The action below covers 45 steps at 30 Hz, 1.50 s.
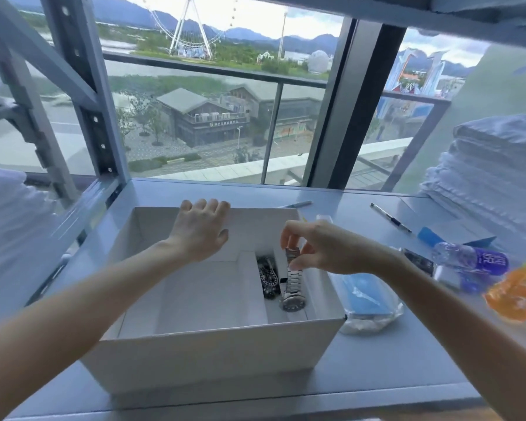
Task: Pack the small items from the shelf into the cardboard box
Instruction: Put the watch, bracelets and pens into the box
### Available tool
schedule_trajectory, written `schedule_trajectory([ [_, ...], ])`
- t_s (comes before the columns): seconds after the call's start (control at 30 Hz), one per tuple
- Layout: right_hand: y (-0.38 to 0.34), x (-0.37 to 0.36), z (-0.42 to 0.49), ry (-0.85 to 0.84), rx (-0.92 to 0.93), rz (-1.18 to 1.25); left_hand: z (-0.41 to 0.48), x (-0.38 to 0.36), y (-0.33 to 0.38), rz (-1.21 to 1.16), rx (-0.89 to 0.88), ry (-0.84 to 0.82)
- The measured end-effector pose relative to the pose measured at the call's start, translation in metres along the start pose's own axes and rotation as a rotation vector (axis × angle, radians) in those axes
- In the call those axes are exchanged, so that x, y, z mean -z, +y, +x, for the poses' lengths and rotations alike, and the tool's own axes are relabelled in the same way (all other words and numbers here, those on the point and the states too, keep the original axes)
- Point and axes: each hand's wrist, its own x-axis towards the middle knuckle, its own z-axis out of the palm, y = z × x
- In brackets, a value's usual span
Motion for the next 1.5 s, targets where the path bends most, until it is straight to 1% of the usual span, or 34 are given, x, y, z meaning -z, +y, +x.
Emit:
schedule_trajectory([
  [0.13,-0.002,-0.007,0.004,-0.088,-0.039,0.030,0.002,0.000,0.002,-0.038,0.020,-0.015],
  [0.27,-0.003,-0.013,0.018,-0.100,-0.063,-0.001,0.002,0.000,0.002,-0.037,0.015,-0.015],
  [0.4,-0.001,-0.020,0.031,-0.091,-0.071,-0.128,0.002,-0.001,0.003,-0.032,0.011,-0.012],
  [0.57,0.002,-0.031,0.048,-0.126,-0.102,-0.185,0.002,-0.001,0.002,-0.030,0.012,-0.006],
  [0.73,0.008,-0.041,0.060,-0.136,-0.161,-0.384,0.002,0.000,0.002,-0.035,0.016,-0.014],
  [1.07,0.013,-0.051,0.064,-0.181,-0.159,-0.534,0.001,0.002,0.003,-0.052,0.020,-0.019],
  [1.23,0.014,-0.052,0.062,-0.157,-0.128,-0.548,0.001,0.002,0.003,-0.063,0.020,-0.018],
  [1.4,0.014,-0.051,0.063,-0.260,-0.145,-0.599,0.001,0.001,0.002,-0.075,0.018,-0.026],
  [1.5,0.015,-0.051,0.072,-0.326,-0.181,-0.492,0.002,0.001,0.002,-0.076,0.020,-0.029],
])
